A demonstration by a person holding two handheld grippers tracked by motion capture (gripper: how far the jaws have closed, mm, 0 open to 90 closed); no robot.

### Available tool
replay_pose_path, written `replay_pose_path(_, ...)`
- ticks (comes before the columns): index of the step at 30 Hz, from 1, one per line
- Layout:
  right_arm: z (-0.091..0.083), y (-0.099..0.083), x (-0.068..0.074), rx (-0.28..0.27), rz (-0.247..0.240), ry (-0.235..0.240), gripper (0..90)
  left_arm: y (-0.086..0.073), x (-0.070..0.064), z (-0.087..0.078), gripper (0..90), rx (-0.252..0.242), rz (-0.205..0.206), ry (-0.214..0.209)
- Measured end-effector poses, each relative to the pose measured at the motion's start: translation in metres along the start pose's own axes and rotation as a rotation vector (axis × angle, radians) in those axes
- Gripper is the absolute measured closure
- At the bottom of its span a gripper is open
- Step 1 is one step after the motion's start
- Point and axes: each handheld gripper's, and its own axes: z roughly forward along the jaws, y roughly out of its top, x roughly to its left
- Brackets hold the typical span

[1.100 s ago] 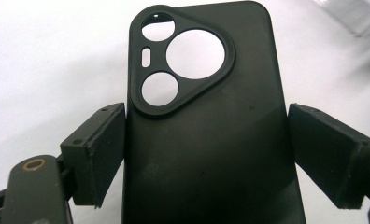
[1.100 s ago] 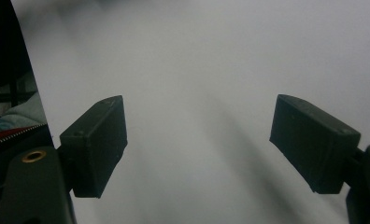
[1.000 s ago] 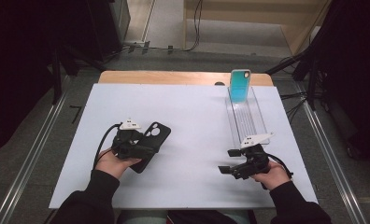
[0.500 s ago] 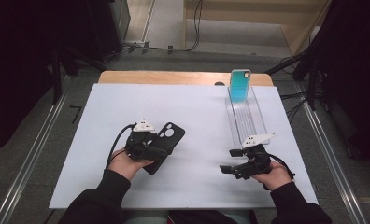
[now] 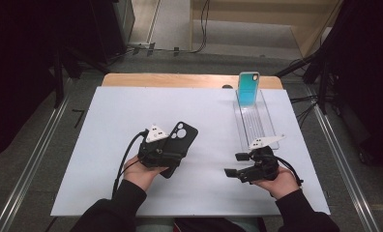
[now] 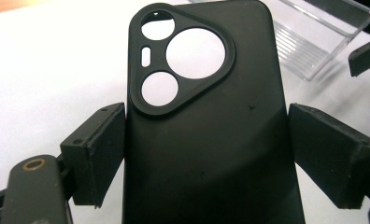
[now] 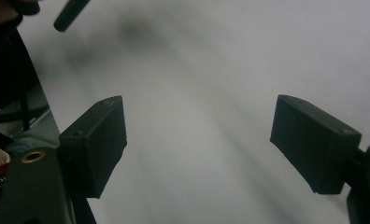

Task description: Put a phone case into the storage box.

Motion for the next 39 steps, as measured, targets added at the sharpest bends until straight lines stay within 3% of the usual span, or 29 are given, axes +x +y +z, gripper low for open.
replay_pose_path(7,-0.004,0.005,0.003,-0.043,0.025,-0.028,16.8,-0.003,-0.006,0.004,14.7,-0.048,-0.022,0.018)
replay_pose_path(18,-0.005,0.014,0.01,-0.09,0.073,-0.051,16.8,-0.015,-0.014,0.015,14.6,-0.134,0.002,0.054)
replay_pose_path(20,-0.005,0.015,0.012,-0.105,0.083,-0.048,16.8,-0.017,-0.017,0.016,14.7,-0.165,0.015,0.067)
replay_pose_path(27,-0.005,0.024,0.018,-0.146,0.101,-0.046,16.8,-0.022,-0.023,0.02,14.6,-0.202,-0.009,0.066)
replay_pose_path(31,-0.001,0.03,0.021,-0.155,0.102,-0.037,16.8,-0.025,-0.026,0.022,14.7,-0.239,0.013,0.067)
replay_pose_path(39,0.006,0.044,0.025,-0.171,0.122,-0.016,16.8,-0.026,-0.031,0.022,14.7,-0.282,-0.01,0.063)
